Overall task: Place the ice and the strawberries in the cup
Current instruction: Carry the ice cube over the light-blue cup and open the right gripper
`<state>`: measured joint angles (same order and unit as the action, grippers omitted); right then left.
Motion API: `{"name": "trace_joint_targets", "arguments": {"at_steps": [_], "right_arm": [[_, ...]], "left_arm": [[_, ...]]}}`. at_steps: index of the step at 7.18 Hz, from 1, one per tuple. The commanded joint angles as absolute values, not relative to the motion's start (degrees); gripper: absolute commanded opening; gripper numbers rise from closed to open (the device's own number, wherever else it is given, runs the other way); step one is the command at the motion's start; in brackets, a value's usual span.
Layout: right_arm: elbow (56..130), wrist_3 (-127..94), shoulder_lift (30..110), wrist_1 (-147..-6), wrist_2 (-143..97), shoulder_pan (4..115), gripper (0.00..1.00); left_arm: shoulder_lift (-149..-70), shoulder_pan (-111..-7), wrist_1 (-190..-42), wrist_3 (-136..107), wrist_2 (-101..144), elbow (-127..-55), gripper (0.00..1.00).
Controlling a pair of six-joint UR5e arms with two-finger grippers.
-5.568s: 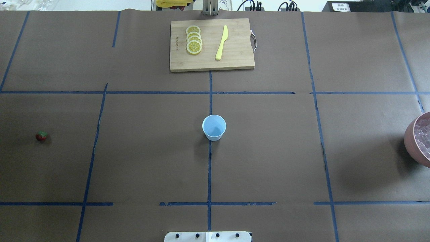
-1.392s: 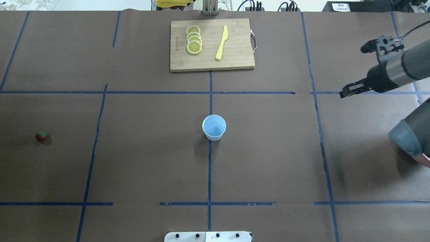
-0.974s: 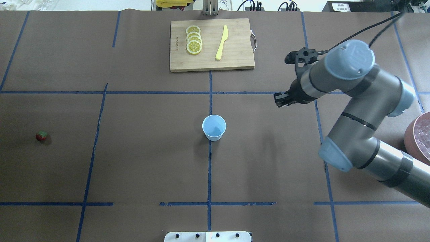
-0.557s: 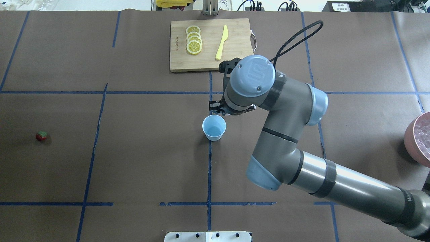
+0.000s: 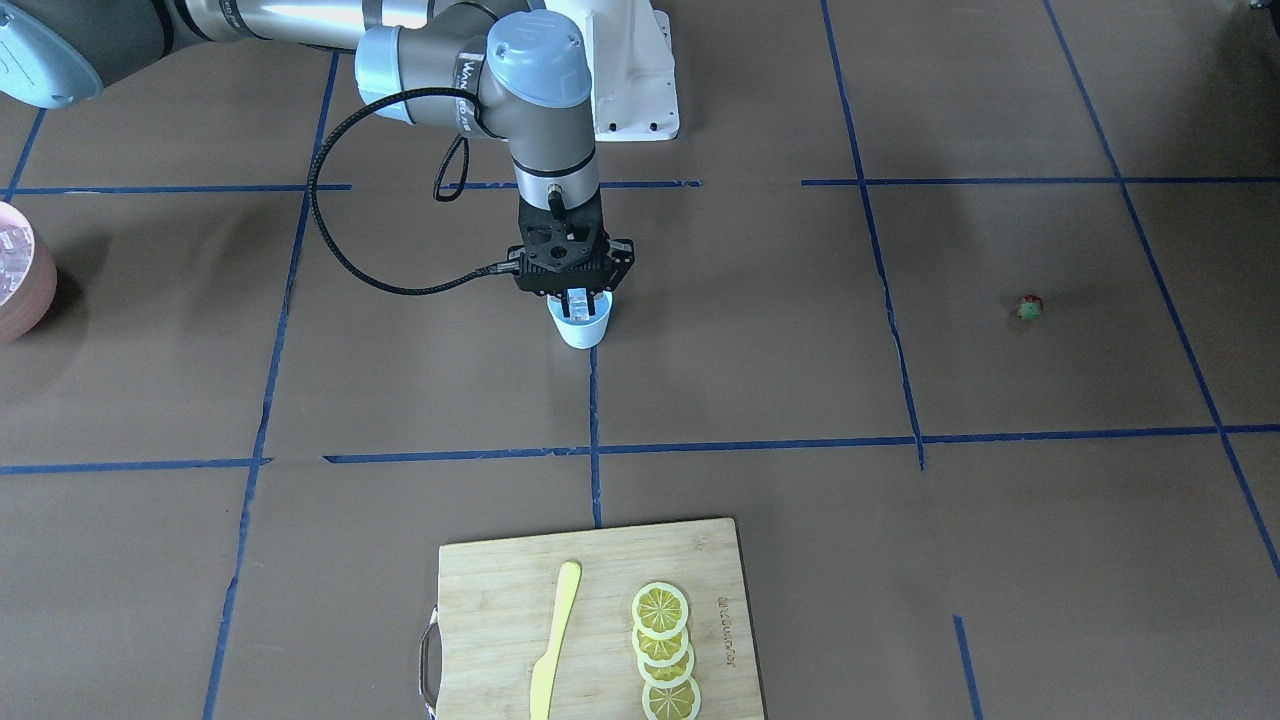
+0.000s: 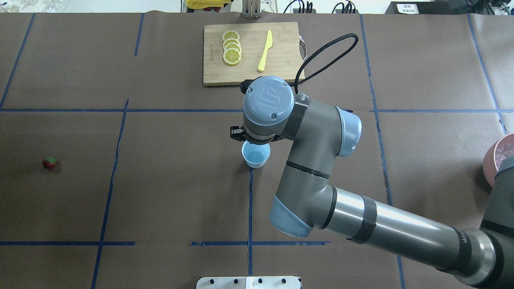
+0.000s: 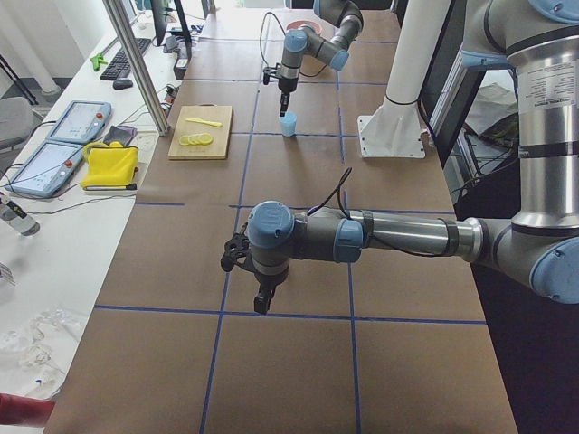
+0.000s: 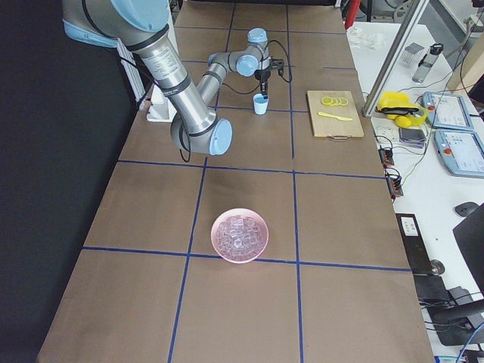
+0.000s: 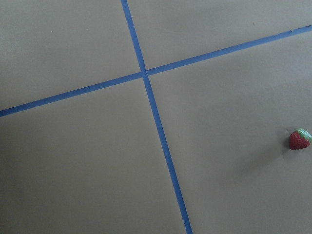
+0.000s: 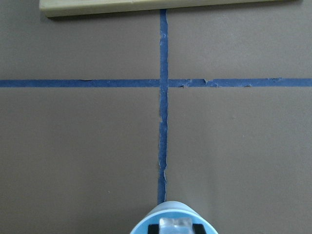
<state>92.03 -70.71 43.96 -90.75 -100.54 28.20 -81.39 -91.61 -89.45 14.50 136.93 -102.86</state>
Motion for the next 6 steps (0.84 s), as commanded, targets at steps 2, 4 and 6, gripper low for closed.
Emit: {"name": "trace_joint_targets", "arguments": {"at_steps": [2, 4, 6], "right_arm": [[92.5, -70.8, 43.9, -92.3, -100.8, 27.4, 0.11], [93.5, -70.8, 44.2, -93.1, -100.6, 26.7, 0.94], [95.1, -70.8, 44.3, -94.7, -100.9, 26.5, 0.97]], "left_arm": [[-81.4, -91.7, -89.5, 14.5, 136.9, -103.0, 1.0], [-81.4, -91.6, -89.5, 14.5, 136.9, -102.9, 1.0], [-81.4, -91.6, -89.5, 14.5, 136.9, -103.0, 1.0]]}}
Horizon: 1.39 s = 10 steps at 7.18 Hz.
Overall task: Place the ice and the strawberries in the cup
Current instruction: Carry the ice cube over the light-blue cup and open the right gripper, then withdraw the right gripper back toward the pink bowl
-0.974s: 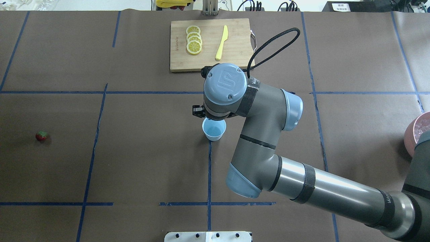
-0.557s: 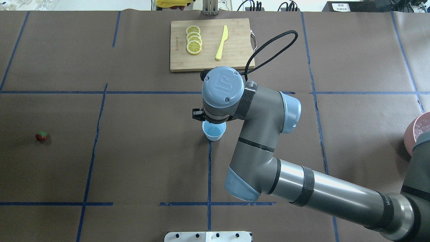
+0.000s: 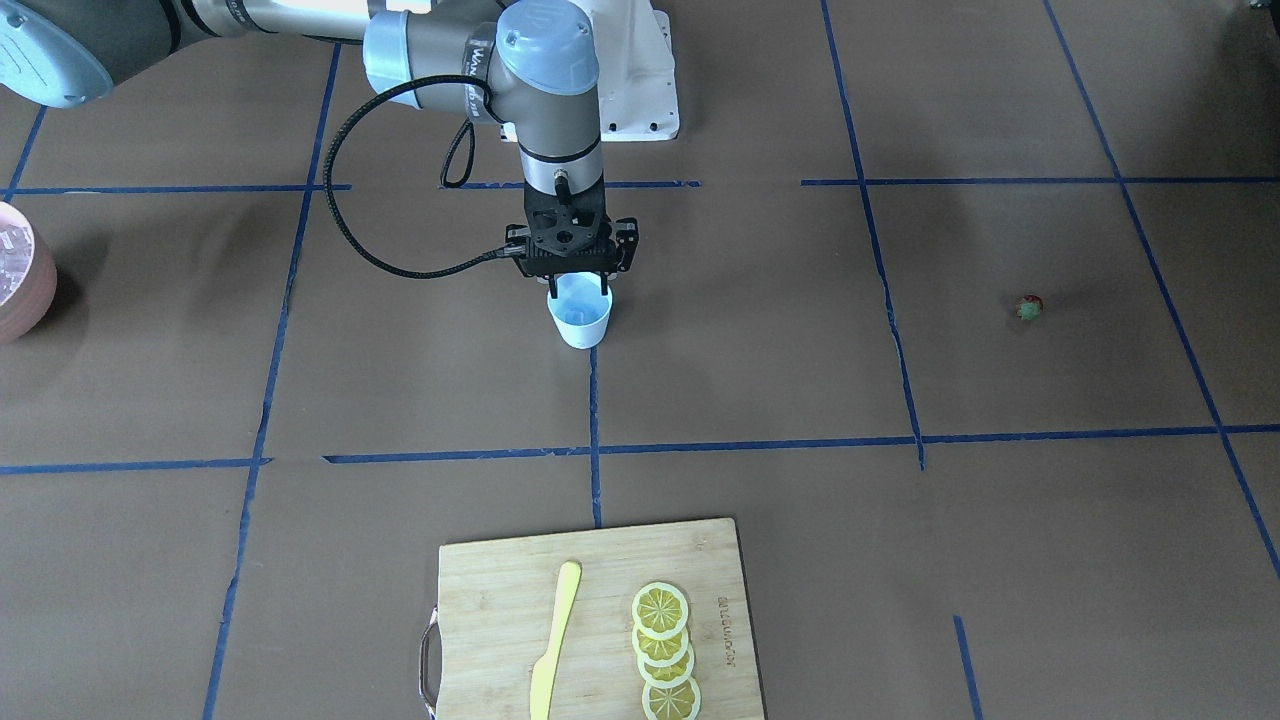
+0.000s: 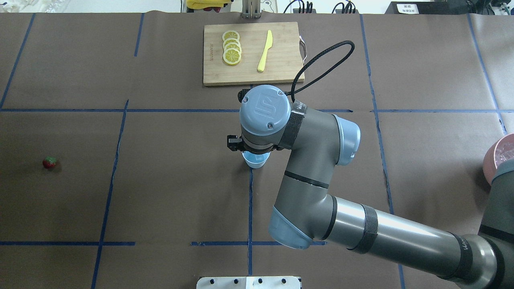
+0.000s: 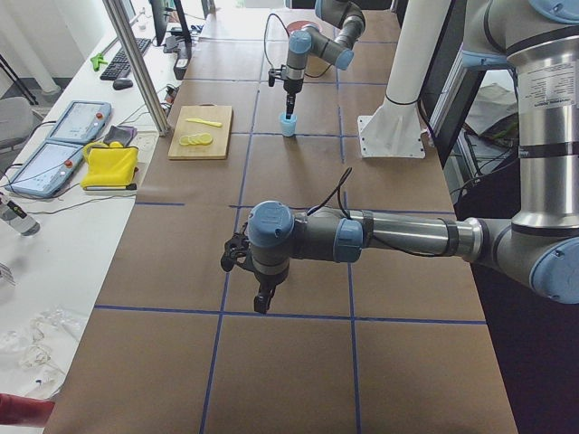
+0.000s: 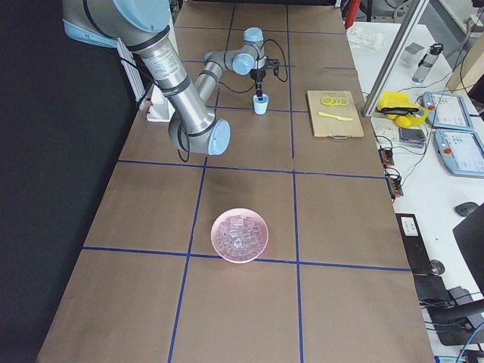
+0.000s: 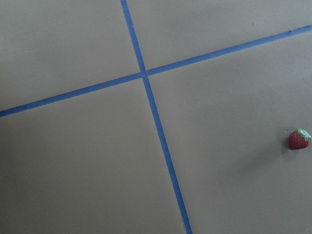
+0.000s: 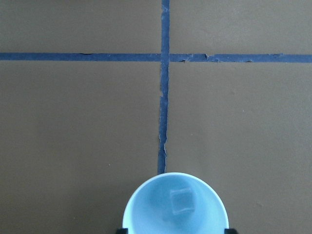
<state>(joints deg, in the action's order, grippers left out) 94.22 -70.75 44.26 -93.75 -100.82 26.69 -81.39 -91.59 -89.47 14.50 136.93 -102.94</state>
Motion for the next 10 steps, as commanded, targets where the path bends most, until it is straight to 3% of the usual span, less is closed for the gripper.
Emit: {"name": "trace_joint_targets", "arguments": {"at_steps": [1, 3, 7, 10], "right_arm": [[95.7, -70.6, 44.2, -94.7, -101.2, 26.5, 0.98], [98.7, -66.3, 48.7, -95.9, -106.0, 32.0, 0.99], [109.6, -29.3, 71.8, -94.4, -119.0, 51.3, 0.99], [109.6, -3.1, 87.4, -89.4, -129.4, 65.8, 0.99]], "left_arm": [[-81.4, -91.6, -89.5, 14.5, 136.9, -103.0, 1.0], [-81.4, -91.6, -89.5, 14.5, 136.9, -103.0, 1.0], [-81.4, -91.7, -89.4, 14.5, 137.0, -103.1, 1.0], [-81.3, -91.7, -89.4, 14.5, 137.0, -103.1, 1.0]]}}
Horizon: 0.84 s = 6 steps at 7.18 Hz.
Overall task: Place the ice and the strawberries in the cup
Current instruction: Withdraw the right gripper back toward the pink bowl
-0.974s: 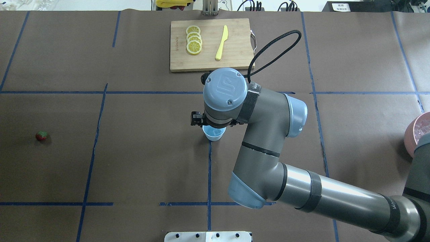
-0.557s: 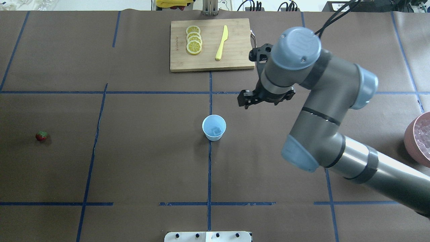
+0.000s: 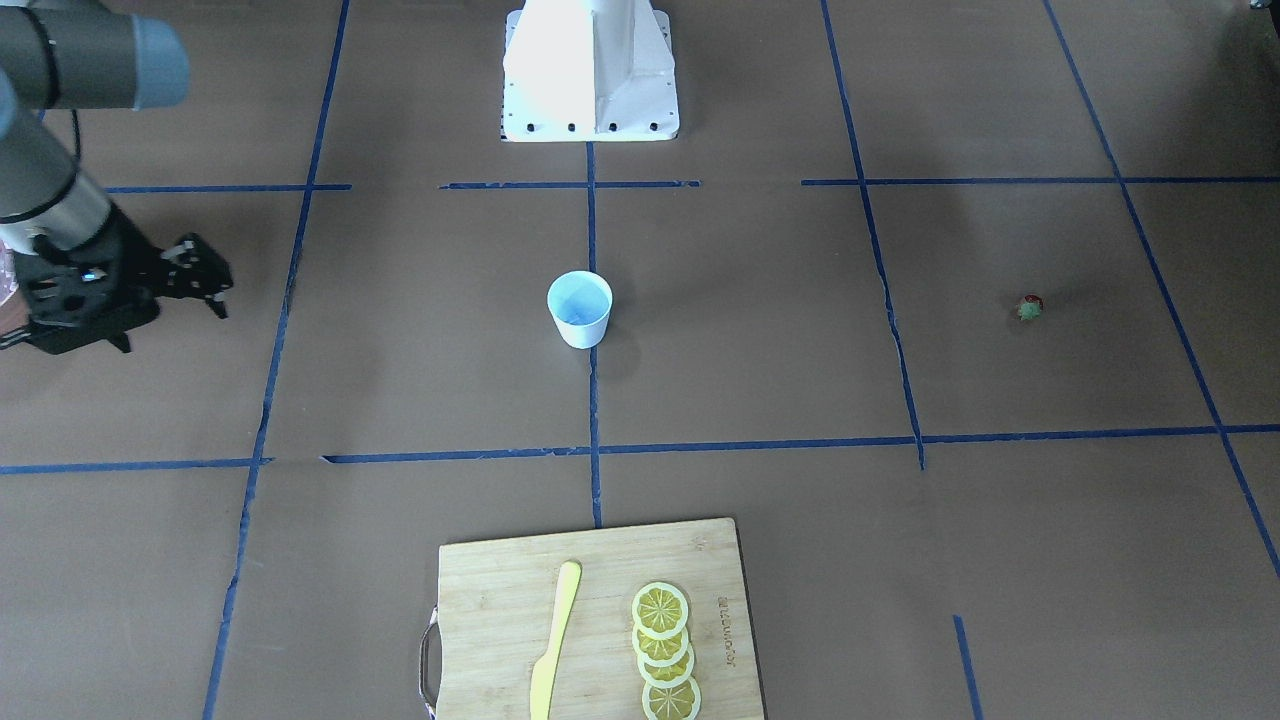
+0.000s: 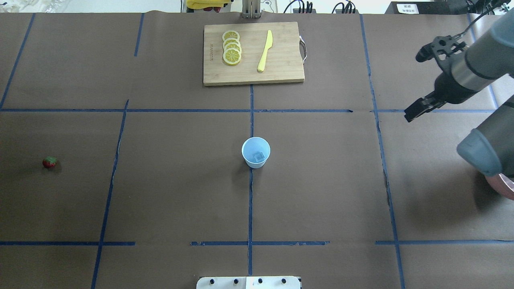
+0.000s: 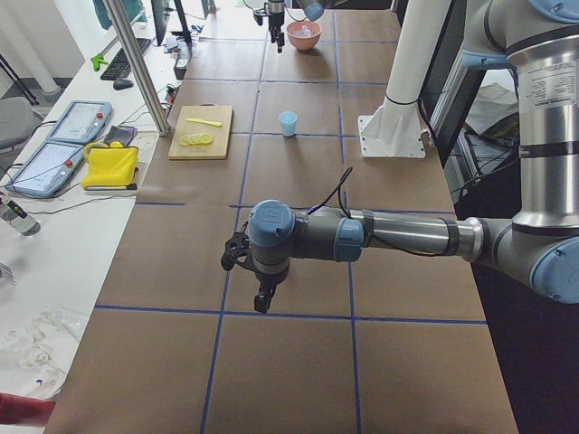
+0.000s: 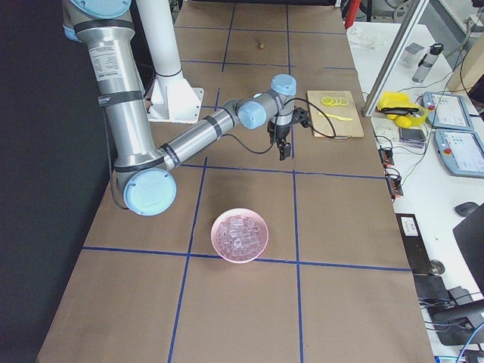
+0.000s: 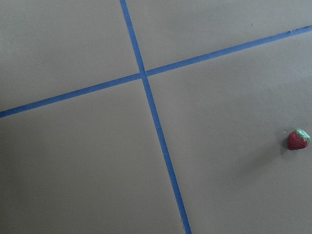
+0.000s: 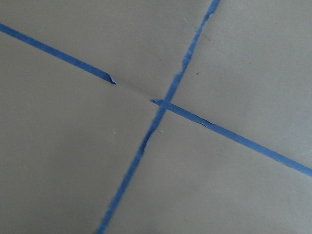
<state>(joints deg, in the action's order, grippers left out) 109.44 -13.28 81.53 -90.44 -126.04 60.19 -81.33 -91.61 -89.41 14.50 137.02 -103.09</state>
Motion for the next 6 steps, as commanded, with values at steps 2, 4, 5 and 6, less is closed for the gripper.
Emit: {"name": "trace_joint_targets", "arguments": {"at_steps": [2, 4, 5, 6], "right_arm": [[109.8, 11.4, 94.9, -89.3, -129.6, 72.0, 0.99], [110.4, 27.8, 99.2, -89.2, -129.6, 75.0, 0.99], [112.1, 31.4, 101.0, -89.0, -129.4, 75.1, 0.99], [111.9, 38.2, 103.4, -85.8, -129.1, 75.0, 0.98]], "left_arm": [[-81.3, -91.7, -89.4, 14.5, 137.0, -103.2, 1.0], [-81.3, -91.7, -89.4, 14.5, 137.0, -103.2, 1.0], [-81.3, -91.6, -89.4, 14.5, 137.0, -103.2, 1.0], [-81.3, -91.7, -89.4, 14.5, 137.0, -103.2, 1.0]]}}
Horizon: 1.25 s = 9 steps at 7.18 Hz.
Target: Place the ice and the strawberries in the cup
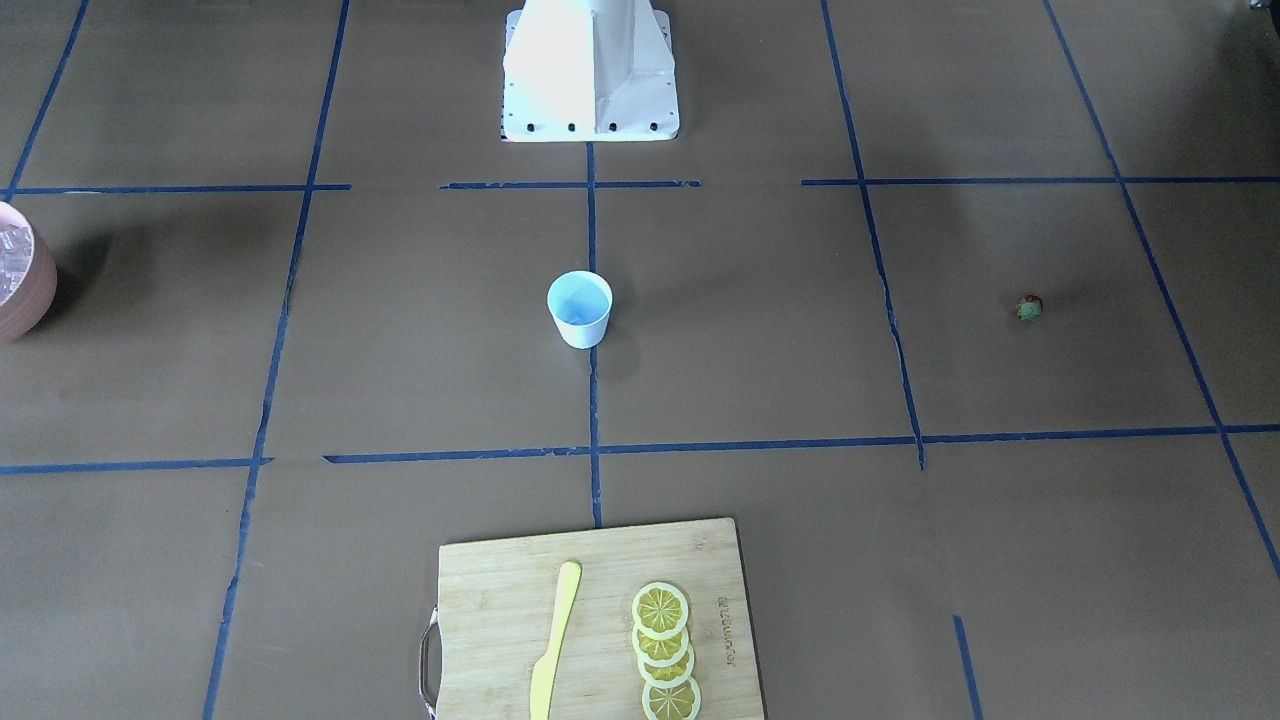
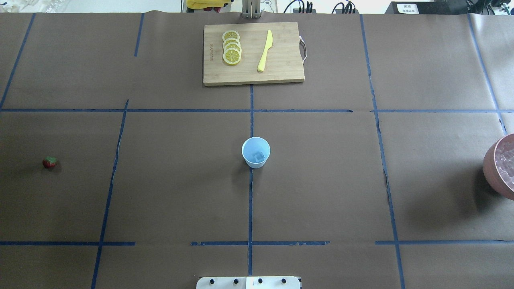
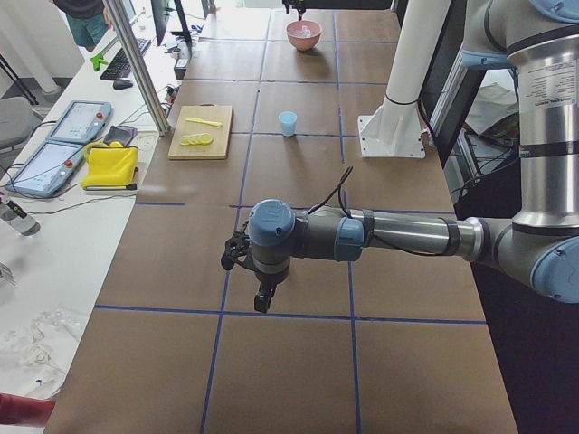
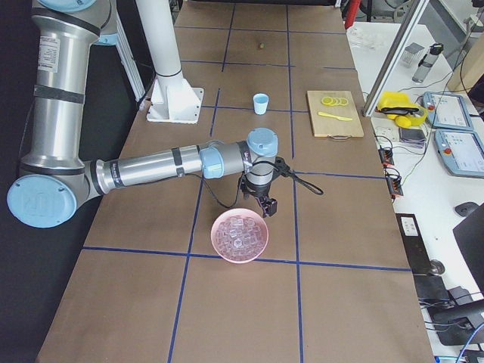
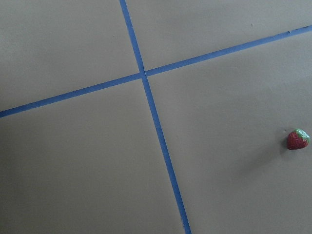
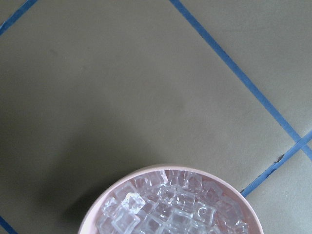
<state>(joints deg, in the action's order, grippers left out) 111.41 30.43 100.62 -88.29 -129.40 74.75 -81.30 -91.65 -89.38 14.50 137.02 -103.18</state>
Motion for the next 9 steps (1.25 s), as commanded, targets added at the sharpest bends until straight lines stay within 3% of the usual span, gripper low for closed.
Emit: {"name": "trace_joint_targets", "arguments": {"at_steps": [1, 9], "right_arm": [[111.8, 39.7, 107.1, -81.4, -129.3, 75.0, 0.98], [102.9, 33.2, 109.7, -63.4, -128.3, 69.3, 0.94]], "left_arm": [[-81.3, -91.7, -89.4, 14.5, 137.0, -103.1, 1.0], [-81.2, -91.6, -89.4, 14.5, 137.0, -102.9, 1.0]]}}
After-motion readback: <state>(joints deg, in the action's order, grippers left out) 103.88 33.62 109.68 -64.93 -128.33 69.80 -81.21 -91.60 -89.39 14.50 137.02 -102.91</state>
